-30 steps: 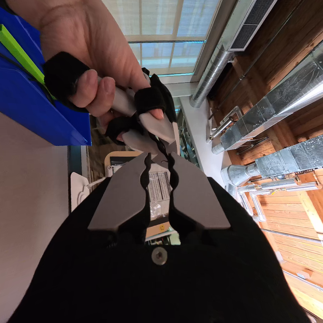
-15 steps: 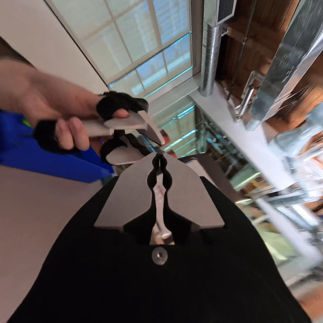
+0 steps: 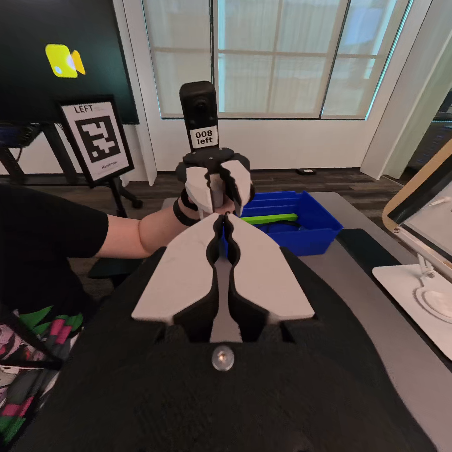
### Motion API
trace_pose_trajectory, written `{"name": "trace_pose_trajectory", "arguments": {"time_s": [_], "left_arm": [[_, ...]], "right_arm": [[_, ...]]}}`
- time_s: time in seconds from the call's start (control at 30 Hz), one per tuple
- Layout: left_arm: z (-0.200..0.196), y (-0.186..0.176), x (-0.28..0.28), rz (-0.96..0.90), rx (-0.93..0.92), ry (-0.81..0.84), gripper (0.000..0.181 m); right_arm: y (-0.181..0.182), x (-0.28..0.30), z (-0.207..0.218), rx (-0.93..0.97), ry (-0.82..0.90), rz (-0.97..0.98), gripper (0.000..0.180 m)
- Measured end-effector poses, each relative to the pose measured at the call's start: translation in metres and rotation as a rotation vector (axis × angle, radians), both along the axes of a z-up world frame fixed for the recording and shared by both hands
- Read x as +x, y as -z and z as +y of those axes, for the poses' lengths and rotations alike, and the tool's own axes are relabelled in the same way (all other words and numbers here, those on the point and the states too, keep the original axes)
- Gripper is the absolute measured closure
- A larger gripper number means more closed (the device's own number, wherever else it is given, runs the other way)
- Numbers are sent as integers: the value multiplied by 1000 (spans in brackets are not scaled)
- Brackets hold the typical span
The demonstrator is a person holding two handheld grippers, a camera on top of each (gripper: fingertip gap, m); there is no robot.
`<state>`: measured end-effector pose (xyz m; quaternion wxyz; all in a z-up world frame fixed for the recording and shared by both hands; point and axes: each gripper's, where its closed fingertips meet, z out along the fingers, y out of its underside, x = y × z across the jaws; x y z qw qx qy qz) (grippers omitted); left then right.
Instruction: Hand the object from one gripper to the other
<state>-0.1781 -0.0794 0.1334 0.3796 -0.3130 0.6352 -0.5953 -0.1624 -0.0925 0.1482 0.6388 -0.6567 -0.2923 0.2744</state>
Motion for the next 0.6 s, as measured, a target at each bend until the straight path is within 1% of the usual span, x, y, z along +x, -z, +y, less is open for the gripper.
{"name": "trace_pose_trajectory", "arguments": {"time_s": [0.17,0.4,0.43,0.47,0.53,0.6], "left_arm": [[5,1,-2,42,-92,69,160],[7,12,4,87,-90,73,162],[5,13,4,88,-95,87,167],[4,11,3,76,-107,103,176],[4,3,1,39,-147,117,179],[7,-4,0,2,-190,118,180]], "right_arm": [[-8,5,-5,30,-39,54,179],[-14,8,-8,54,-51,86,178],[-14,8,-8,54,-48,86,179],[-13,9,-7,54,-43,81,179],[-14,11,-8,69,-45,79,178],[-13,16,-4,86,-12,73,178]]}}
